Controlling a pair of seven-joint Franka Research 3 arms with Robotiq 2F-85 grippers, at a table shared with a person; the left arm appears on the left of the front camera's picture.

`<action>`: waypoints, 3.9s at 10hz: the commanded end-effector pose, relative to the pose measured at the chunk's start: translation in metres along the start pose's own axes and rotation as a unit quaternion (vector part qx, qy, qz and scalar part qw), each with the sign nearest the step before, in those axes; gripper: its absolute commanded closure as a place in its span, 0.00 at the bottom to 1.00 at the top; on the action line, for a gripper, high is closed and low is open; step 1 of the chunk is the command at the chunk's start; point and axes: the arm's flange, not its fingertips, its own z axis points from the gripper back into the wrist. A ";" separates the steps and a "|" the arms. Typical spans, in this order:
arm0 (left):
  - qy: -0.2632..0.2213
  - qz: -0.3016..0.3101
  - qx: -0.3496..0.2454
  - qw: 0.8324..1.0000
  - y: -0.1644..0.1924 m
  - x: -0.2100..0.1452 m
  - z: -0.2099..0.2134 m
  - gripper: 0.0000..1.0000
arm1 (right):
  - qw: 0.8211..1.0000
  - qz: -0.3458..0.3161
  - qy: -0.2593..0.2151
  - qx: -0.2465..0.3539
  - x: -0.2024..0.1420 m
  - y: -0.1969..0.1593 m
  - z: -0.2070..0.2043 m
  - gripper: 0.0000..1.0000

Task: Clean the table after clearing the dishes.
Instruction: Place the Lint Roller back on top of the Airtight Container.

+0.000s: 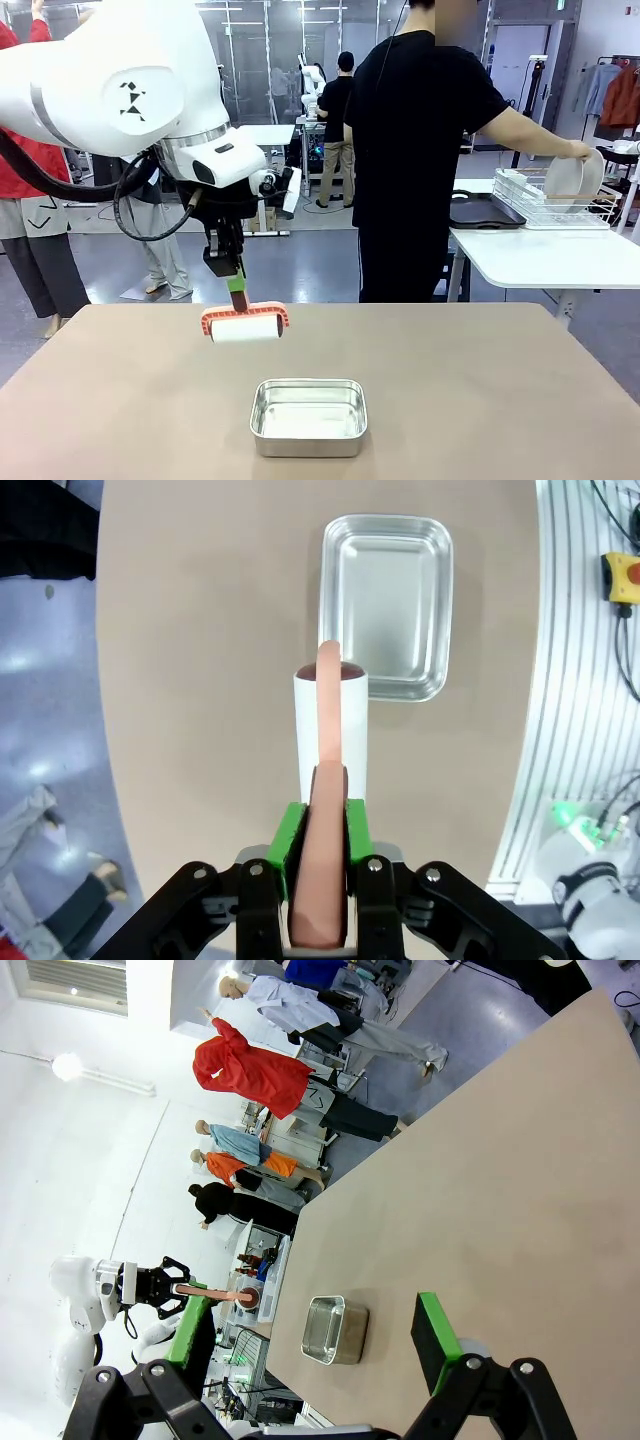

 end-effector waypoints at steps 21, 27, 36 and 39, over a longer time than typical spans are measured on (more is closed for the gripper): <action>0.041 -0.060 -0.171 0.983 0.063 0.093 -0.203 0.78 | 1.000 0.004 0.002 0.004 -0.001 0.002 0.001 0.00; 0.034 -0.043 -0.146 0.988 0.072 0.084 -0.176 0.00 | 1.000 0.004 0.002 0.004 -0.001 0.002 0.001 0.00; 0.015 -0.039 -0.127 0.991 0.084 0.079 -0.152 0.00 | 1.000 0.004 0.002 0.004 -0.001 0.002 0.001 0.00; 0.015 -0.039 -0.127 0.991 0.084 0.079 -0.152 0.00 | 1.000 0.004 0.002 0.004 -0.001 0.002 0.001 0.00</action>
